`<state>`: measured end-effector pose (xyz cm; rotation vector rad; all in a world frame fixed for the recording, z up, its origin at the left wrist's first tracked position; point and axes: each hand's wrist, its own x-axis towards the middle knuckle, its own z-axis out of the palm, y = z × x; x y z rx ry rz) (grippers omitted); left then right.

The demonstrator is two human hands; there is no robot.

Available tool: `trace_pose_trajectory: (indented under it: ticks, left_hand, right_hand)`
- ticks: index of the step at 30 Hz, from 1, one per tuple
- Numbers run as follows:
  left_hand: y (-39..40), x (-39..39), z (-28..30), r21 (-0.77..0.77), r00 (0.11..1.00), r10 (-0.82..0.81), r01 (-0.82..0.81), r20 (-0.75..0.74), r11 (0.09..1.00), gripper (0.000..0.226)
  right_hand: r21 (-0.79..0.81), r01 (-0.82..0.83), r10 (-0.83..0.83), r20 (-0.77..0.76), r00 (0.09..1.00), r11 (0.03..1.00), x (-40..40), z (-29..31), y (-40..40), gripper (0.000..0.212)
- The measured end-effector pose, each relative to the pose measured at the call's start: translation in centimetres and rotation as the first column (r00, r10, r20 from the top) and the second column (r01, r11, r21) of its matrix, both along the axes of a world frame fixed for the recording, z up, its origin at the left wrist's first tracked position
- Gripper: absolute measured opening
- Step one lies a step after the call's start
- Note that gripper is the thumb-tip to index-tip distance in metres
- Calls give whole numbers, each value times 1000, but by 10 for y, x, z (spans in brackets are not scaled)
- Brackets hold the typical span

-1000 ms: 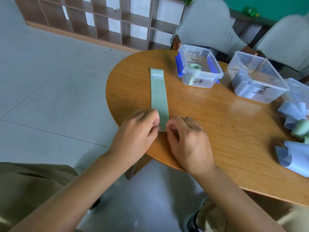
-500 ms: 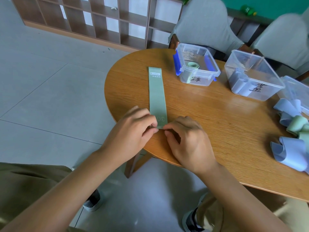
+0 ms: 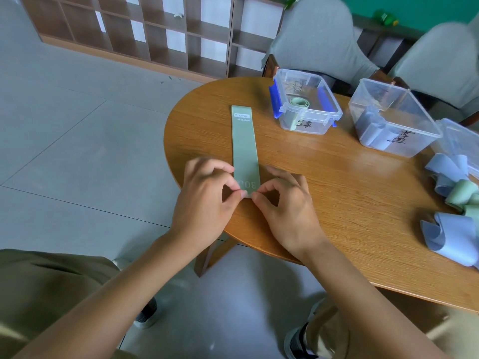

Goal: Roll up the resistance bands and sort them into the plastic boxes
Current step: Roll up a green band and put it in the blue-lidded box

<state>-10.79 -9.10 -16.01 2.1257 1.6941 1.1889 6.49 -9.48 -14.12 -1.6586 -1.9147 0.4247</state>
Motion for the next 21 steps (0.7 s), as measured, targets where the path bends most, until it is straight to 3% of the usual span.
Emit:
trace_pose_trajectory:
  ticks: [9, 21]
  left_hand:
    - [2, 8, 11, -72, 987, 161, -162, -22, 984, 21]
    - [23, 14, 9, -9, 969, 222, -224, -110, 974, 26]
  right_hand:
    - [-124, 168, -168, 8, 986, 978, -17, 8, 4, 13]
    - [-40, 208, -202, 132, 971, 977, -34, -2, 24, 32]
